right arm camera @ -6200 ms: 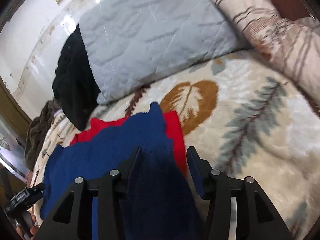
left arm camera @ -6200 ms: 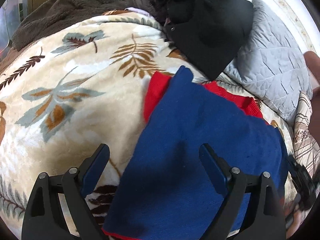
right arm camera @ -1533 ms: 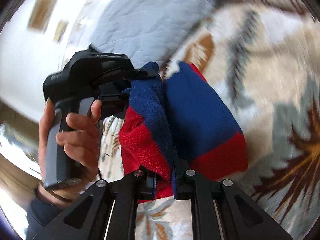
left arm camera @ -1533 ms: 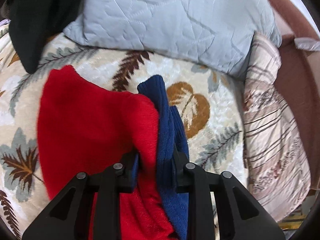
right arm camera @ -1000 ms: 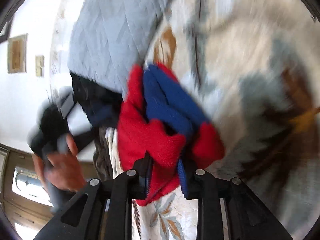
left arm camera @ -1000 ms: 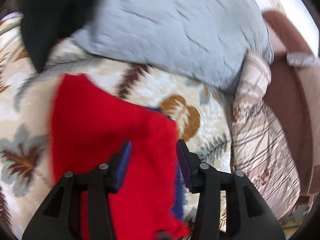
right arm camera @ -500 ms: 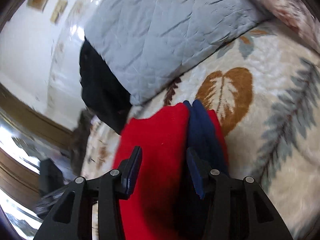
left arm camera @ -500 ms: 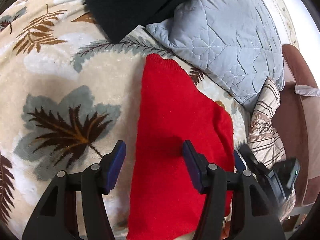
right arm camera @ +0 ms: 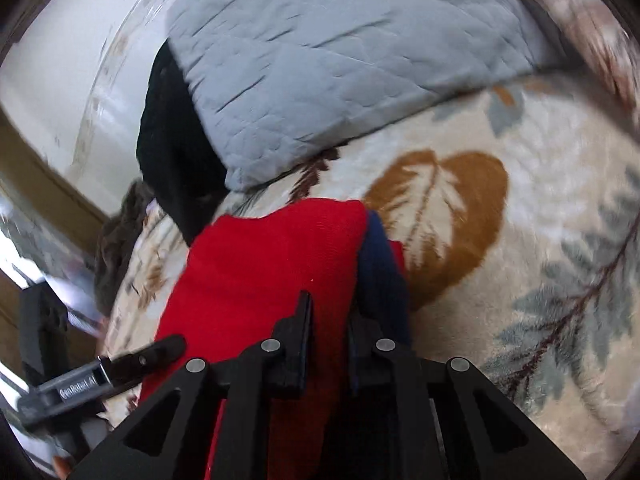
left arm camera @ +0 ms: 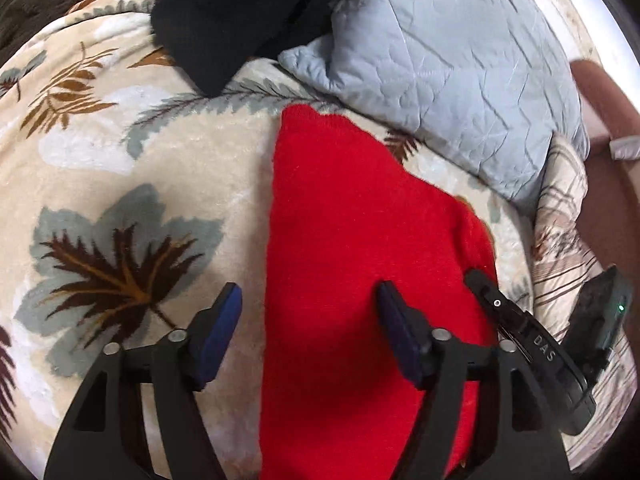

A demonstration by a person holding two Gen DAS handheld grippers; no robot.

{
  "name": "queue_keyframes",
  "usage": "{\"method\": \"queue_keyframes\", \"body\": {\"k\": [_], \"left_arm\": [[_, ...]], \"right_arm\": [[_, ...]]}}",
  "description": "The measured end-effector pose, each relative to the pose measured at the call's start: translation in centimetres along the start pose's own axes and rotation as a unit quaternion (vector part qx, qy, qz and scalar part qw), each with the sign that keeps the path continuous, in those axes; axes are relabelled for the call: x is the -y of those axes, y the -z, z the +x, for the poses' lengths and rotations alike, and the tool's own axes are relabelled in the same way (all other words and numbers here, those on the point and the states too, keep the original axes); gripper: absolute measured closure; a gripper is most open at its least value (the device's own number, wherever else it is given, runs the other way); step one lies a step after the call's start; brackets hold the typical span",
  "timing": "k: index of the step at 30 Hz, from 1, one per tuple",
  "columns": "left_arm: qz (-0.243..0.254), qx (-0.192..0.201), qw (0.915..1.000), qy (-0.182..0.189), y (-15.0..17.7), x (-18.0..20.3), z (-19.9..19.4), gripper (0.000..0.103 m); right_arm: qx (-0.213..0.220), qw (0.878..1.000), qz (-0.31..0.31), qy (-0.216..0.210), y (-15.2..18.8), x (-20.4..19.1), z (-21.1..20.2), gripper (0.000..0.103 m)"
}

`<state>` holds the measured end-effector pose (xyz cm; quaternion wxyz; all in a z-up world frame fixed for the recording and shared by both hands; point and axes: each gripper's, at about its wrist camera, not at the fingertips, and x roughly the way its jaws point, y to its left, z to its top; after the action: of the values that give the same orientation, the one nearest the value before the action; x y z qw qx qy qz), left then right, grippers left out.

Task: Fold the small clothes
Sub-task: 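Release the folded sweater with the right gripper and press it flat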

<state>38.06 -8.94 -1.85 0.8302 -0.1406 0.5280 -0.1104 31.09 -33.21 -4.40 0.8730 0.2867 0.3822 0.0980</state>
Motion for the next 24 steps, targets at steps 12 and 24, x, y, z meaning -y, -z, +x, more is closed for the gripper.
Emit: {"method": "queue_keyframes", "body": {"k": [12,24], "left_arm": [[-0.001,0.007,0.9996,-0.026,1.3,0.2,-1.5,0.021],[0.04,0.028,0.9974,-0.052,6.9,0.0,-5.1,0.021]], "right_arm": [[-0.011,1.0,0.004,-0.021,0.9,-1.3,-3.0,0.078],[0.004,0.999,-0.05,0.001,5.9,-3.0,-6.3,0.09]]}}
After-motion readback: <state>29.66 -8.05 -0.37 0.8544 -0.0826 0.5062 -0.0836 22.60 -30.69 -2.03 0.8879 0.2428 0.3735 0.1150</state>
